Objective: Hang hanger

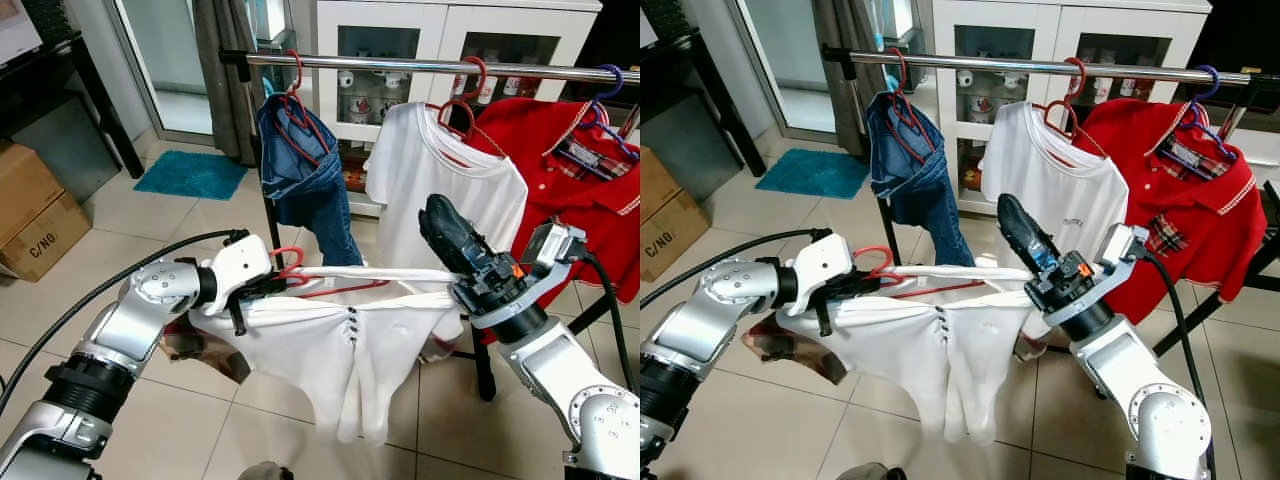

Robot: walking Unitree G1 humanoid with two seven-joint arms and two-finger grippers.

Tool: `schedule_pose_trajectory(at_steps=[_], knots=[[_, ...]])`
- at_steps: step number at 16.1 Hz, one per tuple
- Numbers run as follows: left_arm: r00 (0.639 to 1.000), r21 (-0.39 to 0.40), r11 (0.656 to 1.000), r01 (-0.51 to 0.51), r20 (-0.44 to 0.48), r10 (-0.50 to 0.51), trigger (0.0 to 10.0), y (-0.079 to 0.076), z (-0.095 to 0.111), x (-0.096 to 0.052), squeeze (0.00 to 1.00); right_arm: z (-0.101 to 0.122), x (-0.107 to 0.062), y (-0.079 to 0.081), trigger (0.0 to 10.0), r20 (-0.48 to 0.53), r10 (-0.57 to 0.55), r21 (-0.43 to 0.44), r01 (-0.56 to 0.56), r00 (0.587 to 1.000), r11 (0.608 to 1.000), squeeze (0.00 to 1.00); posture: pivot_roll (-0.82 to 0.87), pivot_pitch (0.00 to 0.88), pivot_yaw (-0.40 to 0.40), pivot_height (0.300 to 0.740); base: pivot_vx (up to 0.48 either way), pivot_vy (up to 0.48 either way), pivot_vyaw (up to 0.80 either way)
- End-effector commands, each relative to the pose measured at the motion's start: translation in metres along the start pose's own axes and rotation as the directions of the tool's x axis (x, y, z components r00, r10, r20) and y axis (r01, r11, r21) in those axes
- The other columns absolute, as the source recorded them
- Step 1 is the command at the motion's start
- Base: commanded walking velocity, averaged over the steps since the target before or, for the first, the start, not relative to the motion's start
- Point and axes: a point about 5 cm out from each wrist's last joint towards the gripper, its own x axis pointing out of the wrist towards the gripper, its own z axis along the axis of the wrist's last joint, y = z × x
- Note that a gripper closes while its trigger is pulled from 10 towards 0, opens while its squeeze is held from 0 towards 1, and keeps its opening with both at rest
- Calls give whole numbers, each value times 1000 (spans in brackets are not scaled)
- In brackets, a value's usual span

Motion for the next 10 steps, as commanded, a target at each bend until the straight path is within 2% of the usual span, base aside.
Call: schedule_pose_trajectory(at_steps=[1, 7, 8, 9, 10], knots=[[997, -16, 999, -51, -66, 49, 0, 7, -13, -8, 0, 8, 0, 9, 10000, 25, 51, -17, -50, 998, 999, 1000, -78, 0, 71, 740, 0, 0, 0], [995, -16, 998, -68, -70, 66, 0, 10, -14, -9, 0, 6, 0, 12, 10000, 9, 63, -20, -63, 998, 998, 1000, -79, 0, 72, 740, 0, 0, 0], [995, -13, 998, -68, -68, 67, 0, 11, -14, -9, 0, 6, 0, 11, 10000, 3, 53, -36, -53, 999, 998, 1000, -82, 0, 75, 740, 0, 0, 0], [996, -11, 998, -67, -62, 66, 0, 11, -14, -8, 0, 4, 1, 7, 10000, -35, 2, -106, -5, 999, 994, 1000, -83, 0, 76, 740, 0, 0, 0], [997, -13, 998, -64, -53, 63, 0, 11, -12, -8, 0, -2, 3, -1, 10000, -107, -92, -243, 64, 990, 968, 212, -83, 0, 76, 740, 0, 0, 0]])
